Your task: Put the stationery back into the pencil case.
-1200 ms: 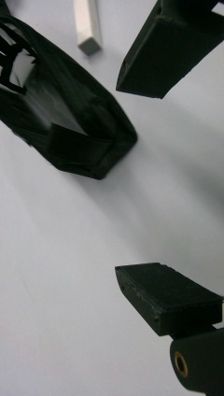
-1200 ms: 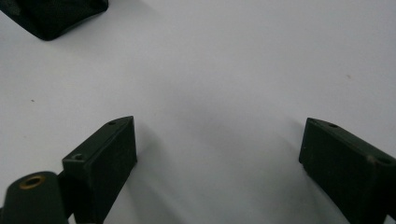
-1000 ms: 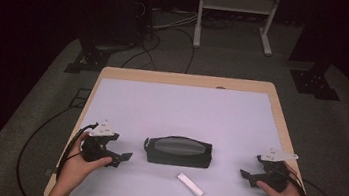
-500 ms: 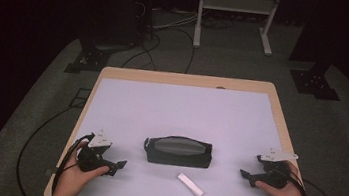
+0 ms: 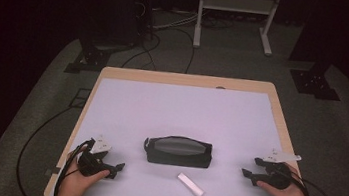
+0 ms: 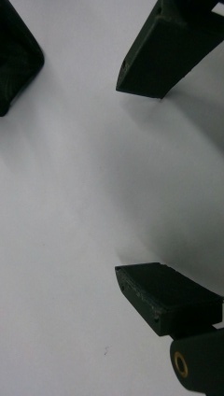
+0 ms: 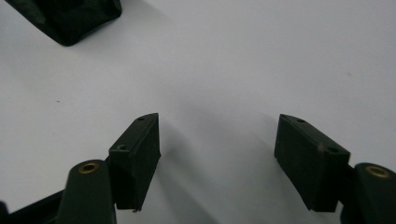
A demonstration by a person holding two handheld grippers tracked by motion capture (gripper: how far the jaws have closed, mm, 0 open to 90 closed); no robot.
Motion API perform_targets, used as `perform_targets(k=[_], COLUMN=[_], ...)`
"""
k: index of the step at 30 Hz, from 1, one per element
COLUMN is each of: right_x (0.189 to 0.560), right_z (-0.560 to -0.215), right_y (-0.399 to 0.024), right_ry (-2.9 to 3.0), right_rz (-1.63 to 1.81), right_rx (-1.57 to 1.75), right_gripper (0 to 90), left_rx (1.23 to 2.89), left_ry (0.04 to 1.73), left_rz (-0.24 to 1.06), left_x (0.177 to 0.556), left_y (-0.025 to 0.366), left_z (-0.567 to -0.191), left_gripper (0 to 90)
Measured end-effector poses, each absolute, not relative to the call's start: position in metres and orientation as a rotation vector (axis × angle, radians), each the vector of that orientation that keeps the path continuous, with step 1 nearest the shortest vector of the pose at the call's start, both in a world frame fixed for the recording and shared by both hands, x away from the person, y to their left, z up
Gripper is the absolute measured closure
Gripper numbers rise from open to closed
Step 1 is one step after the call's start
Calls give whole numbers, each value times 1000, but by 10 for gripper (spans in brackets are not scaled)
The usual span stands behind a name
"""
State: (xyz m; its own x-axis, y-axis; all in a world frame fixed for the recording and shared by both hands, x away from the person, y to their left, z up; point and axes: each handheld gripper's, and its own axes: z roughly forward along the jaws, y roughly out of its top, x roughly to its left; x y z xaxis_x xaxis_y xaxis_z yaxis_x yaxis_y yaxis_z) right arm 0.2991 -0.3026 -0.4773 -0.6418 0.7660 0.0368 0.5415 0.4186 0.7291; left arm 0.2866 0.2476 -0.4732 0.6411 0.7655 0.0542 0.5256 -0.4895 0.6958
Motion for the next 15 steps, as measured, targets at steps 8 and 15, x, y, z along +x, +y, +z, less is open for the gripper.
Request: perform_targets(k=[8, 15], right_x=[293, 287], right_z=[-473, -466], right_y=[-291, -283], right_ry=[2403, 2411], right_rz=[1076, 1119], right_rx=[1115, 1097], right_gripper=[321, 334], left_rx=[2187, 2162], left_ry=[1016, 1052], left_rz=[529, 512], left_x=[288, 289], left_y=[252, 255], left_z=[-475, -478], left_gripper=[62, 18])
